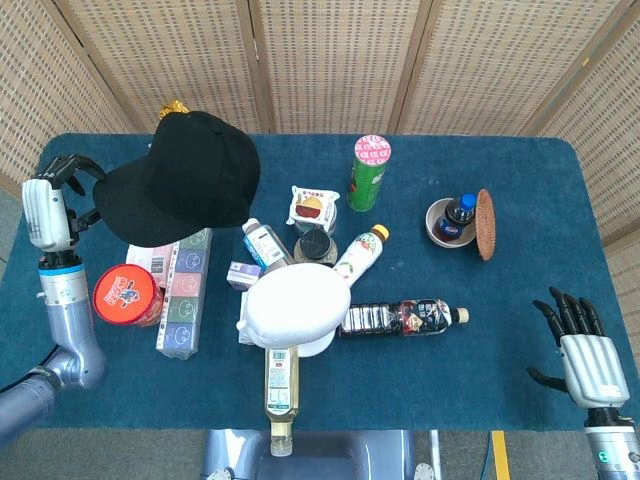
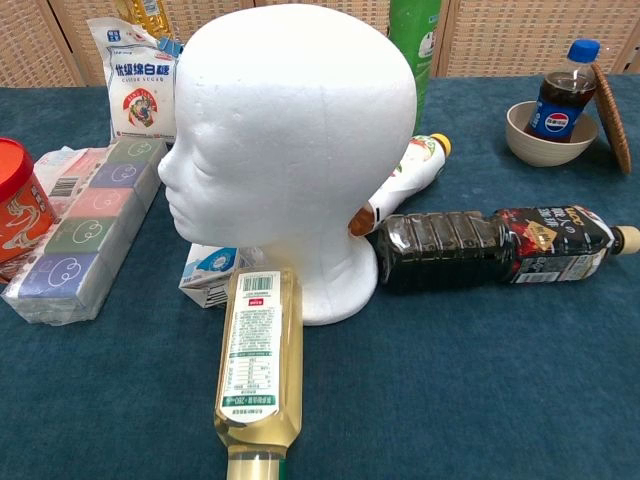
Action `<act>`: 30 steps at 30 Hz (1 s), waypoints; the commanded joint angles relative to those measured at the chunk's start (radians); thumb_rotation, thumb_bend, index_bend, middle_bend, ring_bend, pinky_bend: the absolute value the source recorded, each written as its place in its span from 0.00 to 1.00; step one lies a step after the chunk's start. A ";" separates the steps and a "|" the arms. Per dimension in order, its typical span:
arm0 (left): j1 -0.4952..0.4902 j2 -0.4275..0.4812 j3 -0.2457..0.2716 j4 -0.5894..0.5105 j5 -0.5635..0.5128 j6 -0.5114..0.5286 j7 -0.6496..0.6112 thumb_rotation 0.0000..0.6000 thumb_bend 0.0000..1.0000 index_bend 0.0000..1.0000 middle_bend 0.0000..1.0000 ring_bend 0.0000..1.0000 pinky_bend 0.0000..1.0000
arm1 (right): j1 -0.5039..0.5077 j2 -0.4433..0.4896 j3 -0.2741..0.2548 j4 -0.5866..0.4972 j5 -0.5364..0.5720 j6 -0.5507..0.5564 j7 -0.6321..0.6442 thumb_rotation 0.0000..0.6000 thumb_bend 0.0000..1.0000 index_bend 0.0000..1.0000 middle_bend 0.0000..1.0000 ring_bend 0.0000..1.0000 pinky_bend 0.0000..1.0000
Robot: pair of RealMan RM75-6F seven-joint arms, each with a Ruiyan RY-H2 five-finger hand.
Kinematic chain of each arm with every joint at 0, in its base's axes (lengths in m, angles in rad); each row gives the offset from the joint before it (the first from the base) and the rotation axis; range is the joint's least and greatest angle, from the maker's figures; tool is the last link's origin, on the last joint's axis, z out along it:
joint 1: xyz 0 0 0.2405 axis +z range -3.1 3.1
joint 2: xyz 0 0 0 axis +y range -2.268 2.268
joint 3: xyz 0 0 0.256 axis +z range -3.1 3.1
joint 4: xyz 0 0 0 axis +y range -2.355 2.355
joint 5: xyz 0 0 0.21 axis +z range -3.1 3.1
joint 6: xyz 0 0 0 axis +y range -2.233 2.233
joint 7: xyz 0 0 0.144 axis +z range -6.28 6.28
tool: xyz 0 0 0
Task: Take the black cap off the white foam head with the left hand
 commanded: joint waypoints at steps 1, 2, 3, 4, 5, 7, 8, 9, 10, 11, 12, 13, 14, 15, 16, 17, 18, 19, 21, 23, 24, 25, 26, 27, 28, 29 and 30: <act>0.037 -0.030 0.051 0.074 -0.007 -0.016 -0.059 1.00 0.34 0.70 0.59 0.44 0.65 | -0.001 0.002 -0.002 -0.004 -0.007 0.004 0.001 1.00 0.00 0.14 0.03 0.02 0.00; 0.042 -0.038 0.059 0.089 -0.004 -0.014 -0.066 1.00 0.34 0.70 0.59 0.44 0.65 | -0.002 0.002 -0.003 -0.004 -0.008 0.005 0.001 1.00 0.00 0.14 0.03 0.02 0.00; 0.048 -0.048 0.069 0.108 -0.003 -0.014 -0.080 1.00 0.34 0.70 0.59 0.44 0.65 | -0.002 0.001 -0.003 -0.004 -0.008 0.006 -0.001 1.00 0.00 0.14 0.03 0.02 0.00; 0.053 -0.056 0.076 0.122 -0.003 -0.015 -0.097 1.00 0.34 0.70 0.59 0.44 0.65 | -0.002 0.000 -0.003 -0.003 -0.008 0.005 -0.003 1.00 0.00 0.14 0.03 0.02 0.00; 0.057 -0.063 0.083 0.134 -0.001 -0.016 -0.112 1.00 0.34 0.70 0.59 0.44 0.65 | -0.001 -0.001 -0.003 -0.004 -0.007 0.003 -0.005 1.00 0.00 0.14 0.03 0.02 0.00; 0.062 -0.074 0.095 0.153 0.005 -0.015 -0.126 1.00 0.34 0.70 0.59 0.44 0.65 | 0.000 -0.001 -0.005 -0.005 -0.006 -0.003 -0.007 1.00 0.00 0.14 0.03 0.02 0.00; 0.064 -0.079 0.103 0.161 0.011 -0.011 -0.132 1.00 0.34 0.70 0.59 0.44 0.65 | 0.001 -0.001 -0.006 -0.006 -0.006 -0.006 -0.008 1.00 0.00 0.14 0.03 0.02 0.00; 0.064 -0.083 0.107 0.165 0.015 -0.010 -0.135 1.00 0.34 0.70 0.59 0.44 0.65 | 0.002 -0.001 -0.007 -0.006 -0.007 -0.008 -0.009 1.00 0.00 0.14 0.03 0.02 0.00; 0.064 -0.087 0.112 0.170 0.020 -0.007 -0.138 1.00 0.34 0.70 0.59 0.44 0.65 | 0.003 -0.001 -0.007 -0.007 -0.007 -0.009 -0.010 1.00 0.00 0.14 0.03 0.02 0.00; 0.064 -0.092 0.116 0.174 0.023 -0.006 -0.139 1.00 0.34 0.70 0.59 0.44 0.65 | 0.003 -0.002 -0.007 -0.008 -0.007 -0.010 -0.011 1.00 0.00 0.14 0.03 0.02 0.00; 0.063 -0.095 0.118 0.176 0.025 -0.006 -0.140 1.00 0.34 0.70 0.59 0.44 0.65 | 0.003 -0.002 -0.007 -0.008 -0.006 -0.010 -0.011 1.00 0.00 0.14 0.03 0.02 0.00; 0.063 -0.097 0.122 0.176 0.027 -0.008 -0.139 1.00 0.33 0.70 0.59 0.43 0.63 | 0.003 -0.001 -0.007 -0.008 -0.004 -0.011 -0.012 1.00 0.00 0.14 0.03 0.02 0.00; 0.063 -0.098 0.125 0.176 0.028 -0.011 -0.137 1.00 0.33 0.68 0.57 0.42 0.61 | 0.003 -0.001 -0.007 -0.008 -0.003 -0.011 -0.012 1.00 0.00 0.14 0.03 0.02 0.00; 0.064 -0.095 0.135 0.171 0.030 -0.025 -0.132 1.00 0.32 0.66 0.55 0.39 0.59 | 0.003 -0.001 -0.006 -0.008 -0.001 -0.011 -0.012 1.00 0.00 0.14 0.03 0.02 0.00; 0.065 -0.090 0.143 0.163 0.030 -0.039 -0.128 1.00 0.32 0.61 0.50 0.35 0.55 | 0.003 -0.001 -0.006 -0.008 0.000 -0.012 -0.011 1.00 0.00 0.14 0.03 0.02 0.00; 0.068 -0.076 0.160 0.141 0.032 -0.073 -0.123 1.00 0.31 0.55 0.45 0.30 0.51 | 0.003 -0.001 -0.006 -0.008 0.001 -0.013 -0.011 1.00 0.00 0.14 0.03 0.02 0.00; 0.068 -0.054 0.181 0.112 0.043 -0.105 -0.133 1.00 0.30 0.51 0.42 0.28 0.49 | 0.003 0.000 -0.006 -0.008 0.001 -0.014 -0.010 1.00 0.00 0.14 0.03 0.02 0.00; 0.069 -0.040 0.190 0.095 0.050 -0.118 -0.141 1.00 0.28 0.45 0.37 0.23 0.45 | 0.003 0.000 -0.005 -0.008 0.001 -0.014 -0.010 1.00 0.00 0.14 0.03 0.02 0.00; 0.073 -0.004 0.218 0.052 0.072 -0.145 -0.155 1.00 0.22 0.32 0.24 0.12 0.37 | 0.004 0.001 -0.005 -0.007 0.002 -0.015 -0.007 1.00 0.00 0.14 0.03 0.02 0.00; 0.078 0.025 0.237 0.014 0.091 -0.155 -0.168 1.00 0.13 0.16 0.09 0.02 0.27 | 0.004 0.001 -0.005 -0.007 0.002 -0.015 -0.005 1.00 0.00 0.14 0.03 0.02 0.00; 0.081 0.039 0.244 -0.002 0.100 -0.152 -0.170 1.00 0.10 0.13 0.06 0.00 0.25 | 0.004 0.002 -0.005 -0.007 0.001 -0.015 -0.004 1.00 0.00 0.14 0.03 0.02 0.00; 0.085 0.045 0.246 -0.009 0.102 -0.149 -0.165 1.00 0.07 0.09 0.04 0.00 0.23 | 0.004 0.003 -0.005 -0.008 0.000 -0.014 -0.003 1.00 0.00 0.14 0.03 0.02 0.00; 0.089 0.052 0.249 -0.017 0.103 -0.146 -0.157 1.00 0.06 0.08 0.03 0.00 0.21 | 0.004 0.003 -0.005 -0.008 -0.002 -0.014 -0.002 1.00 0.00 0.14 0.03 0.02 0.00; 0.093 0.060 0.254 -0.028 0.105 -0.147 -0.159 1.00 0.05 0.07 0.02 0.00 0.21 | 0.004 0.004 -0.006 -0.008 -0.003 -0.014 -0.001 1.00 0.00 0.14 0.03 0.02 0.00; 0.097 0.070 0.259 -0.043 0.107 -0.153 -0.167 1.00 0.05 0.07 0.02 0.00 0.21 | 0.004 0.004 -0.006 -0.007 -0.004 -0.014 0.000 1.00 0.00 0.14 0.03 0.02 0.00; 0.101 0.084 0.265 -0.059 0.109 -0.159 -0.180 1.00 0.05 0.06 0.01 0.00 0.20 | 0.005 0.004 -0.006 -0.007 -0.004 -0.014 0.000 1.00 0.00 0.14 0.03 0.02 0.00; 0.105 0.094 0.268 -0.071 0.110 -0.158 -0.188 1.00 0.05 0.06 0.01 0.00 0.20 | 0.005 0.004 -0.007 -0.007 -0.004 -0.016 0.000 1.00 0.00 0.14 0.03 0.02 0.00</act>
